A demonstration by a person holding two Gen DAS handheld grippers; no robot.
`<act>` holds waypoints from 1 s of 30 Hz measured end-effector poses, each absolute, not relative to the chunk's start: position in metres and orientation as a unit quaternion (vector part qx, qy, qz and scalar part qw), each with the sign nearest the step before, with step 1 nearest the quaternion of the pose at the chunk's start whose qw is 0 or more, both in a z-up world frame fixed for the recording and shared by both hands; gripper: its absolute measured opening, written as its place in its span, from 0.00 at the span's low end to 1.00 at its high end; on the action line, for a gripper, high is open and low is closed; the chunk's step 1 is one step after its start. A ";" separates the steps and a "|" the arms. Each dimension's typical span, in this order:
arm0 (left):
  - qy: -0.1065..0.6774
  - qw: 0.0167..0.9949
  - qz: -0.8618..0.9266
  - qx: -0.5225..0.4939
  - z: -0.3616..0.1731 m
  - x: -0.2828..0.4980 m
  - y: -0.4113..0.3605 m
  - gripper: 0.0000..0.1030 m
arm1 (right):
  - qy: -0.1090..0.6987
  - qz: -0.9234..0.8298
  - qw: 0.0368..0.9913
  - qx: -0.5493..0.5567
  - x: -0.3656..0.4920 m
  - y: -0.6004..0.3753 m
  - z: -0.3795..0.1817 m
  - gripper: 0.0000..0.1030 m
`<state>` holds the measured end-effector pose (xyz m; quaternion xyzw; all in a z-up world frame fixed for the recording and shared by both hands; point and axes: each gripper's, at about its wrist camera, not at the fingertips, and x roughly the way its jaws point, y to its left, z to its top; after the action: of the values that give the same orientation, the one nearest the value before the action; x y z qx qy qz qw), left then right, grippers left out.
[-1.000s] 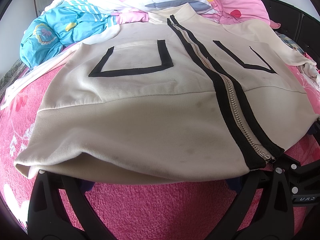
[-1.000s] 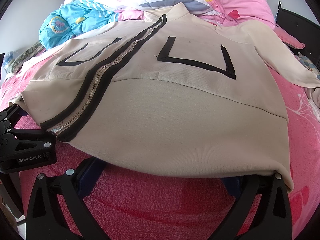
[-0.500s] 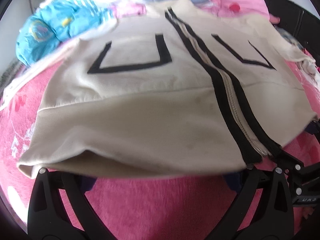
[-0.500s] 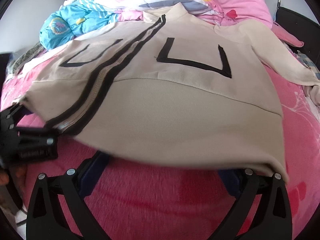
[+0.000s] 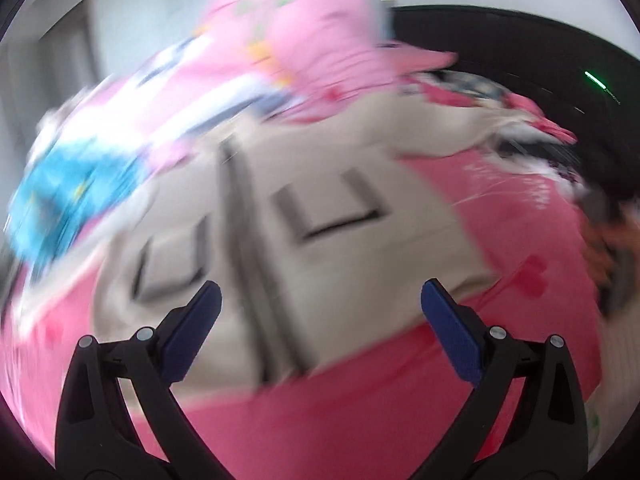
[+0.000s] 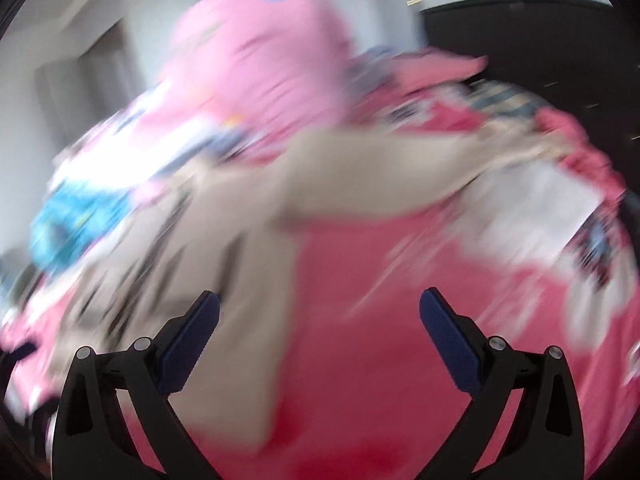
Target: Fold large clothes
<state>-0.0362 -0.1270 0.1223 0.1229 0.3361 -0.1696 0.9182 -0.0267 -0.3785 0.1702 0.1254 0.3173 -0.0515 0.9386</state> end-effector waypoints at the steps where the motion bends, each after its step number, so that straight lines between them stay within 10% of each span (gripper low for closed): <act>1: 0.328 0.917 -0.183 0.133 0.126 -0.028 -0.146 0.94 | 0.305 -0.073 0.940 0.134 -0.007 -0.401 0.178 0.95; 8: 0.270 0.906 -0.291 0.150 0.145 0.051 -0.279 0.94 | 0.258 -0.088 0.903 0.333 0.090 -0.547 0.185 0.89; 18: 0.260 0.858 -0.398 0.198 0.114 0.150 -0.445 0.94 | 0.249 -0.045 0.839 0.482 0.096 -0.653 0.106 0.52; 24: 0.281 0.832 -0.440 0.185 0.079 0.187 -0.505 0.67 | 0.221 -0.083 0.854 0.463 0.082 -0.651 0.120 0.51; 30: 0.252 0.815 -0.472 0.222 0.060 0.175 -0.542 0.67 | 0.220 -0.080 0.860 0.454 0.077 -0.663 0.123 0.51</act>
<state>0.1750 -0.5422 0.0596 0.2217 0.2522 -0.4716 0.8154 0.0770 -0.6631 0.1227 0.4541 0.2197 -0.0800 0.8597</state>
